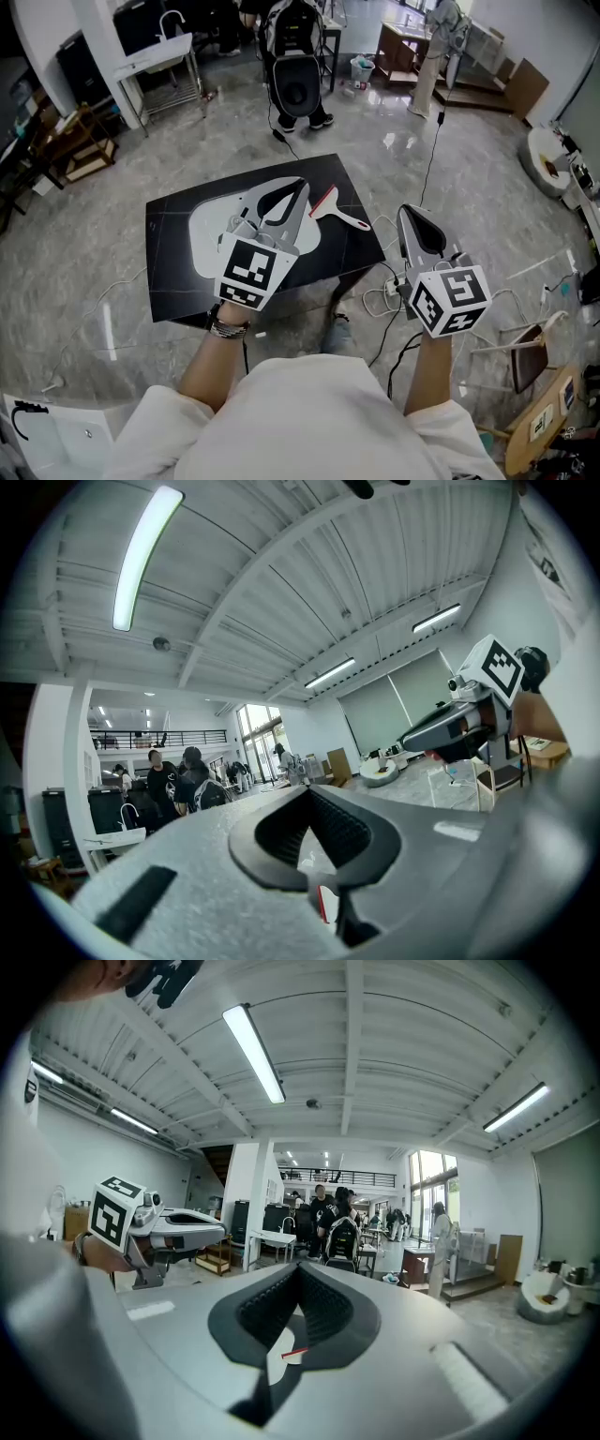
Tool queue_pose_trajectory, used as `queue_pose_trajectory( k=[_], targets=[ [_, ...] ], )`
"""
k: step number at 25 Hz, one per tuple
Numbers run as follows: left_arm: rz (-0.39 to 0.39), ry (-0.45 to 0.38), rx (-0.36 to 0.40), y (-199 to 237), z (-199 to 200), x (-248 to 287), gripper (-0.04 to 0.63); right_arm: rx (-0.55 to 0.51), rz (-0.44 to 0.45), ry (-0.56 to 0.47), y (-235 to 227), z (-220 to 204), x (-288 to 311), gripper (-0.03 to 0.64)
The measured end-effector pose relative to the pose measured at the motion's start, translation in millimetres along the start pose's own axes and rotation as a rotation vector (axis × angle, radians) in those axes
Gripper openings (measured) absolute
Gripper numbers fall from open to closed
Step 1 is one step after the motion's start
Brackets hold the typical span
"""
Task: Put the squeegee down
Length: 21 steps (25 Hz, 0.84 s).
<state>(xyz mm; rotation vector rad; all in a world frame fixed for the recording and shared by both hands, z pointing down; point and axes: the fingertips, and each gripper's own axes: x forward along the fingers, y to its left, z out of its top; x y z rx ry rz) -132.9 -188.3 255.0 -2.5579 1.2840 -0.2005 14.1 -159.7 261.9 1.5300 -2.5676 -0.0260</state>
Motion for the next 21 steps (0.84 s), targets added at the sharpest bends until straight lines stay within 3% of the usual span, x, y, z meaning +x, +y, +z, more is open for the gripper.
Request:
queue_pose_trajectory(
  k=[21],
  targets=[
    [-0.006, 0.028, -0.012, 18.1, -21.4, 11.2, 0.005, 0.005, -0.014, 0.04, -5.2, -12.6, 27.5, 0.005]
  ],
)
